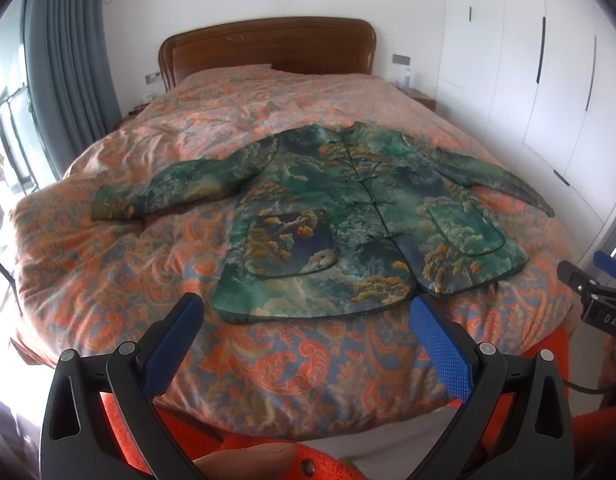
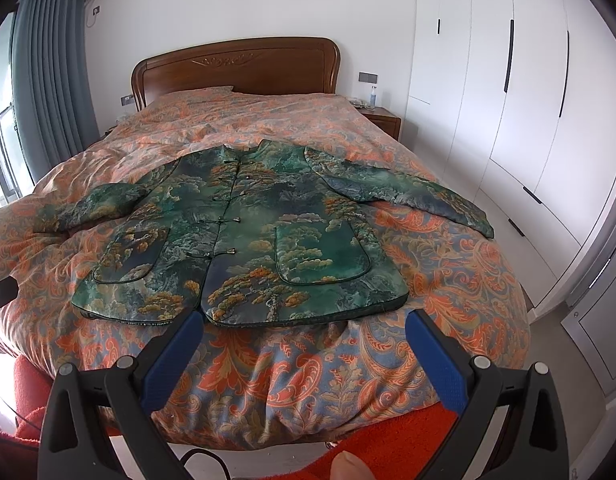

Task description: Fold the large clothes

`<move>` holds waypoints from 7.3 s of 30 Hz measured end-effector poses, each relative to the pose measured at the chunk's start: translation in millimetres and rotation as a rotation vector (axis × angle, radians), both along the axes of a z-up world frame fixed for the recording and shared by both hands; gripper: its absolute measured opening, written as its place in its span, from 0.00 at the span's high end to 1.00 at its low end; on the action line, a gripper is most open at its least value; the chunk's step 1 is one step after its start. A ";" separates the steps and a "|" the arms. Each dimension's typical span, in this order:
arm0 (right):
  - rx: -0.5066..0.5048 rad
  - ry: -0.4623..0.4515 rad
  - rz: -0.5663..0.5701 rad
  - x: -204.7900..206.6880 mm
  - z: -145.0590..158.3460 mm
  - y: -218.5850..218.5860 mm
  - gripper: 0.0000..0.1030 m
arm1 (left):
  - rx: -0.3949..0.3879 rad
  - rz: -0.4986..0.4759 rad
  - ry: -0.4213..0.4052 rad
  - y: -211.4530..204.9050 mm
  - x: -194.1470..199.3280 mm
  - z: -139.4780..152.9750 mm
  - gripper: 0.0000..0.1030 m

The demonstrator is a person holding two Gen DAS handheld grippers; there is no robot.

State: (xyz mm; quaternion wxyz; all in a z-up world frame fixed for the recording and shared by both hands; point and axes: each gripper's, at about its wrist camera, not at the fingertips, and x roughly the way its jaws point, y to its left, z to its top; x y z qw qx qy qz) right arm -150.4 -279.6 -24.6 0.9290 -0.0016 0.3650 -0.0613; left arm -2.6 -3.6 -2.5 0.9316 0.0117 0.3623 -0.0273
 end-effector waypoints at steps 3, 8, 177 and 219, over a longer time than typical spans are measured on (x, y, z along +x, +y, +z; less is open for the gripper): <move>-0.001 -0.001 0.003 0.5 0.0 0.2 0.00 | -0.002 0.000 -0.007 -0.1 -0.2 0.4 0.00; -0.004 -0.008 0.004 0.9 1.0 1.7 0.00 | -0.004 -0.001 -0.007 1.0 0.7 -0.6 0.00; -0.078 0.110 -0.006 24.0 -40.7 4.4 0.00 | 0.007 0.028 0.004 -0.5 5.8 -23.3 0.00; -0.082 -0.011 -0.141 29.0 -46.2 -74.0 0.00 | 0.073 0.047 -0.044 4.7 -2.9 -27.1 0.00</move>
